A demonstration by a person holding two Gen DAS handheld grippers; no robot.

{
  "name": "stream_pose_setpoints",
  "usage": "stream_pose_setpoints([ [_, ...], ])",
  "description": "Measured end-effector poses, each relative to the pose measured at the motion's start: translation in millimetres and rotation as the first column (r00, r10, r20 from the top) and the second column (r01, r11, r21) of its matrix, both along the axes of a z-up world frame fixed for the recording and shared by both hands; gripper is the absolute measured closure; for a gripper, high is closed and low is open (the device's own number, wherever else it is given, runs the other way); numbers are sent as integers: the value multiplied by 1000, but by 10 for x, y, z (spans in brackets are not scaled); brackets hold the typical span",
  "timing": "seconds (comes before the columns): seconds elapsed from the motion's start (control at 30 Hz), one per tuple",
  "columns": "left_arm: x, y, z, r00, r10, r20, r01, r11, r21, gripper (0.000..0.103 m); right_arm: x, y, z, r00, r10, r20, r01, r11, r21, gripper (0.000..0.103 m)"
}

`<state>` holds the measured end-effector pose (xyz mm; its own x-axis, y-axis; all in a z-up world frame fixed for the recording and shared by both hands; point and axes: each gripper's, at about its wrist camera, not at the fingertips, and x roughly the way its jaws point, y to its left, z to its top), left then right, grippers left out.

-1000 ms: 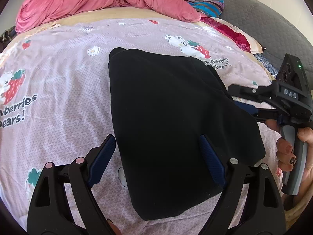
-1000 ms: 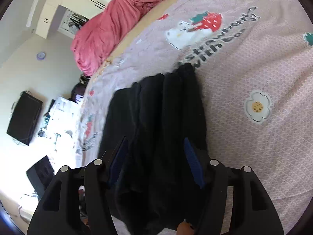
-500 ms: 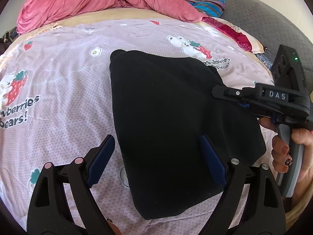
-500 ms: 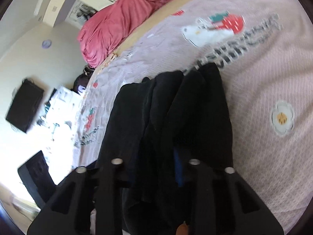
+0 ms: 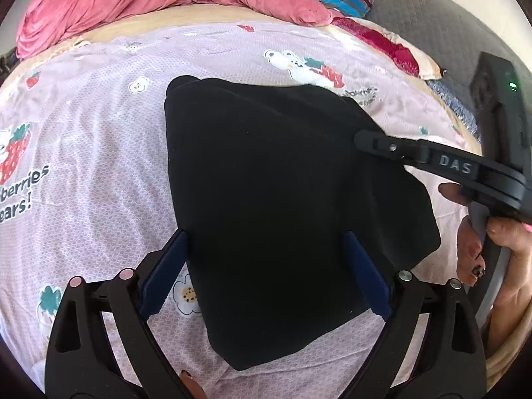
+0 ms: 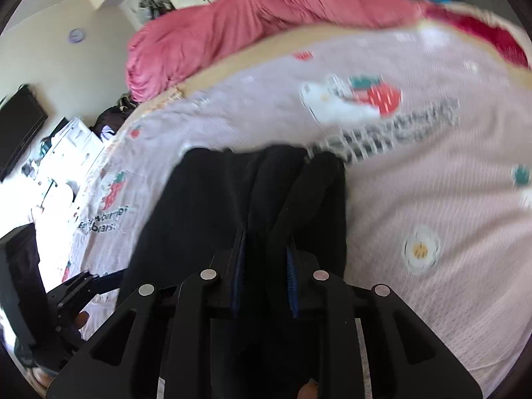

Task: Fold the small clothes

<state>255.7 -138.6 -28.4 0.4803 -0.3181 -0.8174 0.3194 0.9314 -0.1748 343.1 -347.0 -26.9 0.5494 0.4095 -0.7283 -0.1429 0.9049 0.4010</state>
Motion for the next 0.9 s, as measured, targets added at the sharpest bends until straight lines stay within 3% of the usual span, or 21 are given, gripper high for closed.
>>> stream_pose_setpoints([
  [0.2,-48,24,-37,1000,-4,-18,4,1000,-12,13,-113,21,14,1000,-14,25,15,1000,-24,80],
  [0.23,-55,51,-44,1000,-2,-25,1,1000,-22,13,-128,9,17,1000,-17,19,17,1000,-5,74],
  [0.27,-63,69,-47,1000,0,-29,-1,1000,-29,13,-145,-22,4,1000,-24,-2,24,999,32,54],
  [0.3,-75,98,-50,999,2,-34,-4,999,-41,13,-167,-57,-28,999,-17,-32,20,996,90,26],
  [0.37,-99,123,-52,999,2,-38,-4,998,-55,13,-236,-114,-131,994,48,-98,-22,967,255,23],
  [0.5,-178,167,-41,999,-1,-36,-2,997,-76,13,-470,-171,-129,994,47,-98,-21,969,248,23],
  [0.57,-208,177,-42,999,4,-34,-7,996,-84,13,-612,-217,-165,994,47,-102,-17,961,276,31],
  [0.63,-228,194,-58,999,11,-39,-14,996,-92,13,-691,-271,-187,995,10,-102,15,969,246,58],
  [0.67,-231,184,-65,999,12,-42,-16,995,-94,13,-705,-285,-187,995,-5,-100,28,971,236,79],
  [0.7,-235,165,-66,999,14,-44,-18,995,-94,14,-716,-297,-189,996,6,-94,18,968,249,89],
  [0.8,-306,122,-7,1000,12,-21,-14,997,-75,16,-796,-300,-35,1000,-4,-28,11,975,220,90],
  [0.9,-331,87,-26,1000,8,-13,-8,998,-61,16,-877,-255,8,1000,-24,-2,24,992,123,88],
])
